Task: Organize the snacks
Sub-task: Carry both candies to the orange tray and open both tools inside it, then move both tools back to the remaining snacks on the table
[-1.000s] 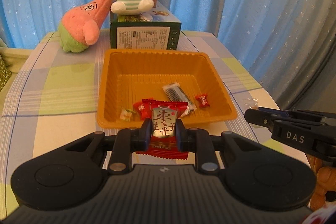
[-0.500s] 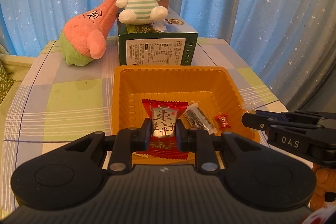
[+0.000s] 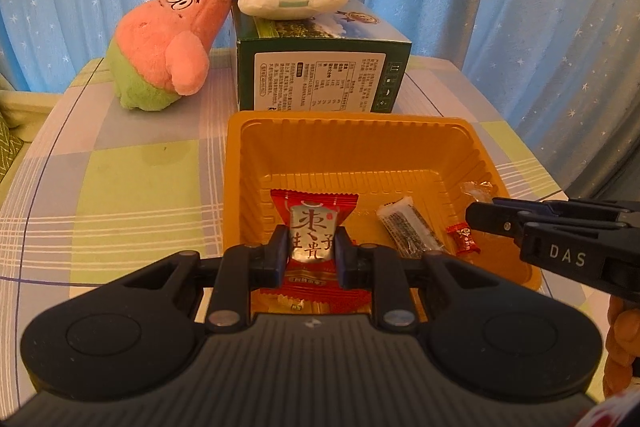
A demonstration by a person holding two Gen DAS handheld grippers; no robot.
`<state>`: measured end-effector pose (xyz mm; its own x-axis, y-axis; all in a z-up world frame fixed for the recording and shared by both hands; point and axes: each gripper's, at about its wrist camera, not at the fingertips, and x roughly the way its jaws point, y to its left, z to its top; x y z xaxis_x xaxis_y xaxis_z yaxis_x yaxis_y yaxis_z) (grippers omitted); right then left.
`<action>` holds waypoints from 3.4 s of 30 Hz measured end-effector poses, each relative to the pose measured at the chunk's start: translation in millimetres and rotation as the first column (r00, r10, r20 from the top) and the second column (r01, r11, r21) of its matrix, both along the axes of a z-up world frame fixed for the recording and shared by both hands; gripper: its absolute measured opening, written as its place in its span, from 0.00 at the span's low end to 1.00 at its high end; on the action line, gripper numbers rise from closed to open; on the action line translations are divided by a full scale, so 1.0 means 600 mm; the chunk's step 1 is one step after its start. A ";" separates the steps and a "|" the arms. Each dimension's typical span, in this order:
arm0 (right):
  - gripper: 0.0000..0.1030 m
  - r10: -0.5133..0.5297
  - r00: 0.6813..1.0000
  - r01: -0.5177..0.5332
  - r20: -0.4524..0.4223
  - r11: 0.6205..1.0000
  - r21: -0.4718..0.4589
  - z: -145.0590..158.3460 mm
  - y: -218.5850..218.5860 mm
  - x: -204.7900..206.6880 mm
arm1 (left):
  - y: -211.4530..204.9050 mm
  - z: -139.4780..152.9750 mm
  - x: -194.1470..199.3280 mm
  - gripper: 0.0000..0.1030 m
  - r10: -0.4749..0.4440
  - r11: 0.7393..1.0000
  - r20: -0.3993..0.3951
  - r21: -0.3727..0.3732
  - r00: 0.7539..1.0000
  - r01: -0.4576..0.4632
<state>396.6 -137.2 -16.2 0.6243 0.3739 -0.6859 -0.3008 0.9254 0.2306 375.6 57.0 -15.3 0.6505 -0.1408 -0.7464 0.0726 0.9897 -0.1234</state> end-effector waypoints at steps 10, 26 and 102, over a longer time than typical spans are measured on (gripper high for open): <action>0.21 -0.004 1.000 0.004 -0.027 1.000 0.008 -0.016 0.006 0.017 | -0.002 -0.013 0.026 0.27 0.010 1.000 0.014 -0.015 1.000 -0.010; 0.21 0.001 0.999 0.000 -0.035 0.999 0.034 -0.013 0.005 0.013 | 0.016 -0.006 -0.001 0.44 0.037 0.999 0.022 0.001 0.999 -0.037; 0.39 0.210 0.977 -0.213 -0.044 0.975 -0.067 -0.034 -0.041 -0.513 | 0.021 0.016 -0.490 0.73 0.127 0.992 -0.008 -0.002 0.992 -0.127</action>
<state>88.9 -162.1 -36.3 0.5108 0.4446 -0.7358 -0.4839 0.8561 0.1814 81.4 69.8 -6.0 0.6572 -0.0588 -0.7514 -0.0551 0.9905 -0.1257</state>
